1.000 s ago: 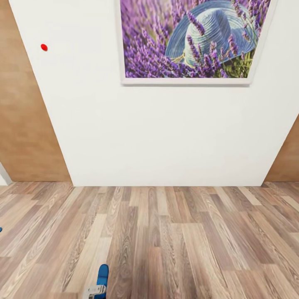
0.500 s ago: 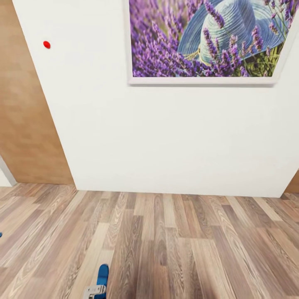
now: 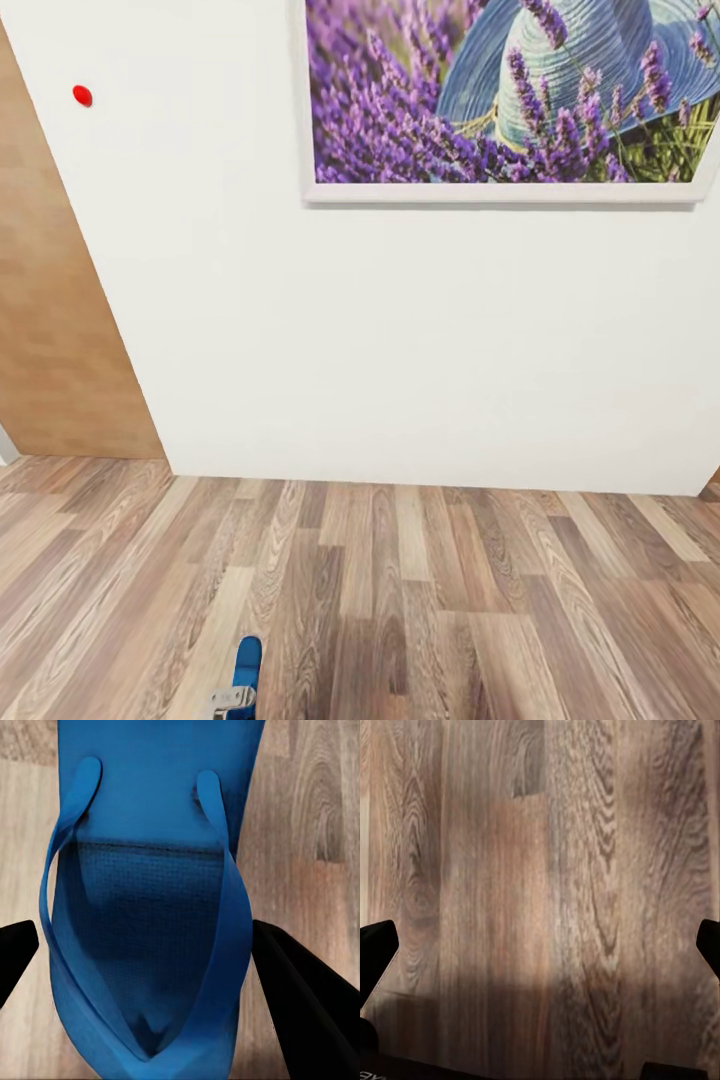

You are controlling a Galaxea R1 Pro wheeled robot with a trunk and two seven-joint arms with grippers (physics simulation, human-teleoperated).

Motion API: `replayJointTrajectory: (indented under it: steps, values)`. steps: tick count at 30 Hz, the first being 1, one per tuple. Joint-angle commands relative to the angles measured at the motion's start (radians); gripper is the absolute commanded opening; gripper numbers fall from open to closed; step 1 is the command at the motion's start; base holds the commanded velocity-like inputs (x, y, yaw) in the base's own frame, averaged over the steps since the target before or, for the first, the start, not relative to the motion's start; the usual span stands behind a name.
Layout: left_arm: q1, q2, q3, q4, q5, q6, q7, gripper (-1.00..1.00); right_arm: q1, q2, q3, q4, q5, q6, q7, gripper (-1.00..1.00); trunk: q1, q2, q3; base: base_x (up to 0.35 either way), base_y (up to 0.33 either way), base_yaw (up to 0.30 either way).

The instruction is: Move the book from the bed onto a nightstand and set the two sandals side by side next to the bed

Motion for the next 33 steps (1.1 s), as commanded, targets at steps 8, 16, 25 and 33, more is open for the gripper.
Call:
replayJointTrajectory:
  steps: [8,16,25,33]
  values:
    - [-0.001,0.000,0.007,0.001,-0.001,-0.003,-0.004,-1.00,0.000,0.000,-0.004,0.000,-0.009,0.007,0.006,1.00,0.000,0.000,-0.001,0.316,-0.043,0.000]
    - [-0.001,0.000,0.008,0.000,0.001,-0.003,-0.004,-1.00,0.000,0.000,-0.004,0.000,-0.009,0.007,0.005,1.00,0.000,0.000,-0.001,0.316,-0.103,0.000]
    - [-0.001,0.000,0.008,0.000,0.001,-0.003,-0.004,-1.00,0.000,0.000,-0.005,0.000,-0.009,0.007,0.005,1.00,0.000,0.000,-0.001,0.316,-0.107,0.000]
    - [-0.001,0.000,0.008,0.000,0.001,-0.003,-0.004,-1.00,0.000,0.000,-0.005,0.000,-0.009,0.007,0.005,1.00,0.000,0.000,-0.001,0.316,-0.107,0.000]
